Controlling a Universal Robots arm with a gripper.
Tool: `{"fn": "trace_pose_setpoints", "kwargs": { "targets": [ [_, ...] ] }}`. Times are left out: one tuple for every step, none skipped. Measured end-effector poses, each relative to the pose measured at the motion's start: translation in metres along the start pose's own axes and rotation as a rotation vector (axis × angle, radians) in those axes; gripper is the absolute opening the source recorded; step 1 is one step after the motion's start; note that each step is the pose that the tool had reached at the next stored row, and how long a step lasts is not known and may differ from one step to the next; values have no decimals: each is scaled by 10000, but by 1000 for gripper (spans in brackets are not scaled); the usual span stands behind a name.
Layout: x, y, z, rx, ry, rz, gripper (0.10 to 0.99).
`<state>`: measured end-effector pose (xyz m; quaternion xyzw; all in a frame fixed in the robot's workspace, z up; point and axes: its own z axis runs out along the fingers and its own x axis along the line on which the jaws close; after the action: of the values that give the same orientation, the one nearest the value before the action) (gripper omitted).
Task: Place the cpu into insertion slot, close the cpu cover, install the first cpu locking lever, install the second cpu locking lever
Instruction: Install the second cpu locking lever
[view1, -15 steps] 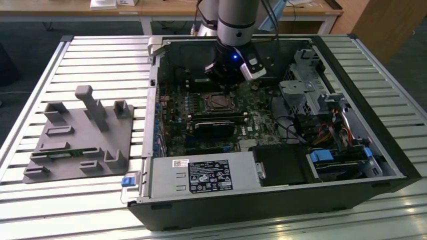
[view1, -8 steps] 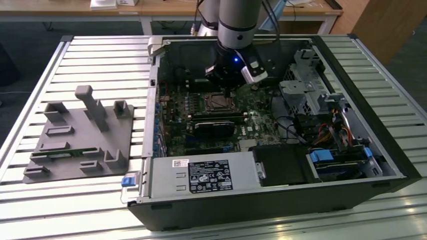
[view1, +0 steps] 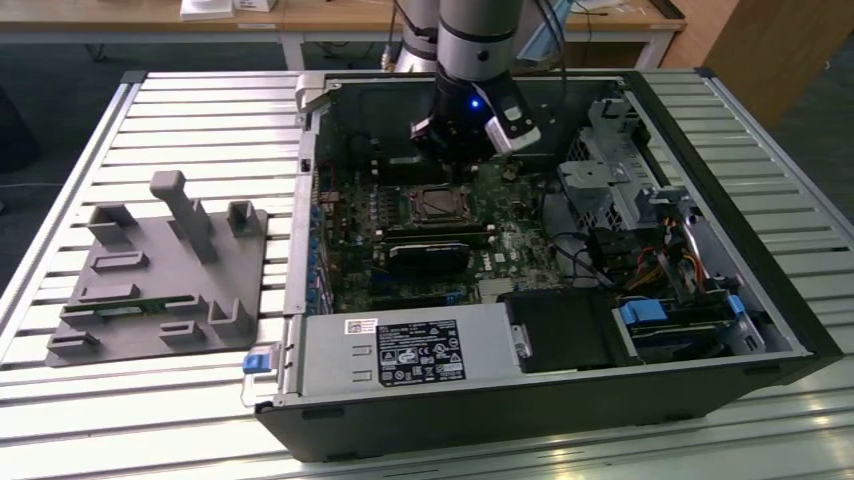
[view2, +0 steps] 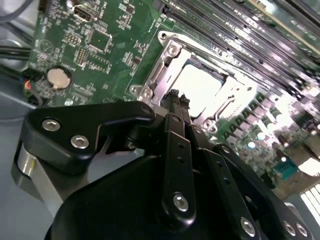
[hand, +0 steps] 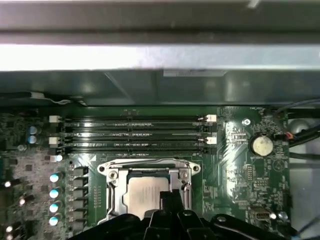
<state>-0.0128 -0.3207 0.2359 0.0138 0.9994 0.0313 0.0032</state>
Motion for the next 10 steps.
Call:
{"fn": "trace_pose_setpoints", "kwargs": {
  "targets": [
    [0,2,-30,0,0,0,106],
    [0,4,-59,-1,-1,1,106],
    [-1,6,-89,-1,-1,4,106],
    [-1,6,-112,0,0,5,106],
    [-1,5,-126,0,0,6,106],
    [-1,4,-135,0,0,7,106],
    [-2,-3,-136,-3,-1,6,106],
    [-2,-25,-138,0,0,7,106],
    [-2,-51,-139,-4,1,9,106],
    [-3,-76,-140,-31,1,9,106]
  ]
}}
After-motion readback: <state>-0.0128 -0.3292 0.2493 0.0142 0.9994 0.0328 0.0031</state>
